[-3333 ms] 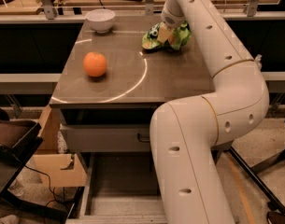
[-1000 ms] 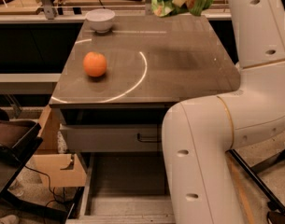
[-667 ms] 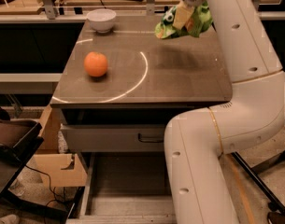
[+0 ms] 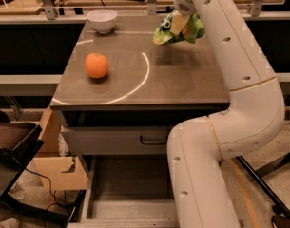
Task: Place green rice chip bag into middle drawer
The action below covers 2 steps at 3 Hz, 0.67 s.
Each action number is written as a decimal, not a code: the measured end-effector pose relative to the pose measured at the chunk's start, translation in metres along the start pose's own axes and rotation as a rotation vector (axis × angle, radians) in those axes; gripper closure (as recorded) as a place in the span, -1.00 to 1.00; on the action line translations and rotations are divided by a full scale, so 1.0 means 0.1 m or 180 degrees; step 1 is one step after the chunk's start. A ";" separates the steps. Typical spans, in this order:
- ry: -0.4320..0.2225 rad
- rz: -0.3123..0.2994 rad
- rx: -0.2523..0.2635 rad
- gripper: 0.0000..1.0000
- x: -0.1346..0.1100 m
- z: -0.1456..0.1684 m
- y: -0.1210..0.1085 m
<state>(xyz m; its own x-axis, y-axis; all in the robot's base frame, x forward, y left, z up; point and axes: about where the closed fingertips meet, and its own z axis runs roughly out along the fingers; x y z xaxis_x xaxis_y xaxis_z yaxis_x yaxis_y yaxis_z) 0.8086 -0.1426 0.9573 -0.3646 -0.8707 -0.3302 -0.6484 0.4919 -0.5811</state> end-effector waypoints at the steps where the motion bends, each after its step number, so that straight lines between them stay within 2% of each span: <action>1: -0.0056 0.0020 -0.0020 1.00 0.00 0.03 0.02; 2: -0.0126 0.0136 -0.0092 1.00 0.13 0.01 0.07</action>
Offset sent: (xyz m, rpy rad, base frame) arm -0.0447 -0.0222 -0.0124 0.1272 0.0339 -0.0155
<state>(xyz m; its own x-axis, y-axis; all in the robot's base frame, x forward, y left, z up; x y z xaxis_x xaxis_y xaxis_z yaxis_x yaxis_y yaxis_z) 0.7995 -0.1501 0.9482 -0.3660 -0.8479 -0.3836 -0.6521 0.5277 -0.5443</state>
